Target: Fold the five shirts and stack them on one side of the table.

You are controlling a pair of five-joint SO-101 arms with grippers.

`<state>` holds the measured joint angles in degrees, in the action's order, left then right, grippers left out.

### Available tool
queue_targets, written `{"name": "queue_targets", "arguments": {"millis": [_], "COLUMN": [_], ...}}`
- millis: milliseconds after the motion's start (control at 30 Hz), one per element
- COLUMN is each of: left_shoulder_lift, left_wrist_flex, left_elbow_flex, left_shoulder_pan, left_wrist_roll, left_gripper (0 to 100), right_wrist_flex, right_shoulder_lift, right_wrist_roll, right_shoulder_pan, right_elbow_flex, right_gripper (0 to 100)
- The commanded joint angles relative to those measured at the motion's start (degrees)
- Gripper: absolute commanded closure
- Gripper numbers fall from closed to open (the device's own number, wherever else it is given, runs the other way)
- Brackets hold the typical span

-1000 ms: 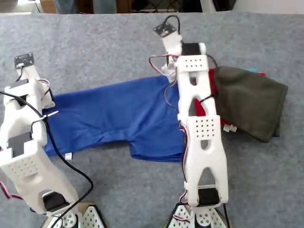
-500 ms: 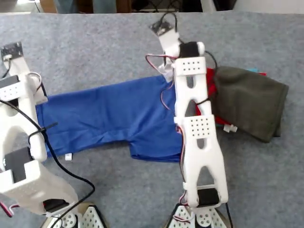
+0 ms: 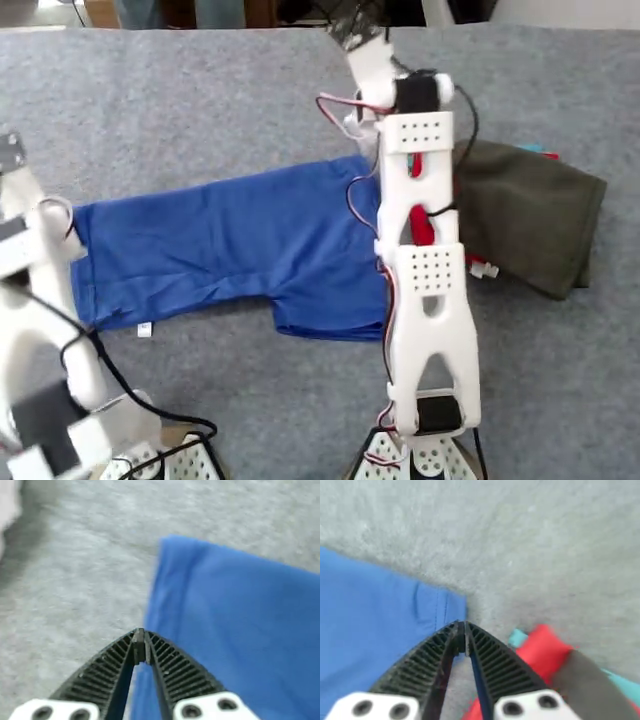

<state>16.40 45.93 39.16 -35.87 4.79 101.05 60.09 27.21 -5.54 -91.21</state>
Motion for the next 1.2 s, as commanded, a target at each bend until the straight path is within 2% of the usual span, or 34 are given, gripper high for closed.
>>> {"name": "queue_targets", "arguments": {"millis": [0, 267, 567, 733, 867, 933, 1167], "left_shoulder_lift": [3.6, -6.8, -15.9, -16.1, -16.1, -16.1, -16.2], "left_wrist_flex": [-7.9, -17.0, -10.7, -10.8, -11.0, -11.0, -11.1], "left_elbow_flex": [6.8, 6.5, -2.9, -2.9, -2.9, -2.9, -2.9], "left_shoulder_pan": [-2.6, -2.7, -4.7, -4.7, -4.7, -4.5, -4.6], "left_wrist_roll": [1.6, 1.2, -1.5, -1.5, -1.5, -1.5, -3.1], "left_gripper": [97, 97, 97, 97, 97, 97, 97], "right_wrist_flex": [0.4, 0.1, -3.2, -6.6, -14.4, -16.2, -24.6], "right_shoulder_lift": [-14.8, -46.8, -77.6, -92.5, -101.1, -101.9, -95.8], "right_wrist_roll": [0.4, 16.4, 29.7, 30.6, 30.2, 30.2, 28.5], "right_shoulder_pan": [0.8, -1.6, -6.7, -14.2, -18.5, -21.5, -25.6], "right_elbow_flex": [7.7, 55.2, 97.3, 118.0, 132.4, 136.8, 143.3], "right_gripper": [98.5, 98.5, 98.4, 96.3, 79.5, 75.1, 74.5]}}
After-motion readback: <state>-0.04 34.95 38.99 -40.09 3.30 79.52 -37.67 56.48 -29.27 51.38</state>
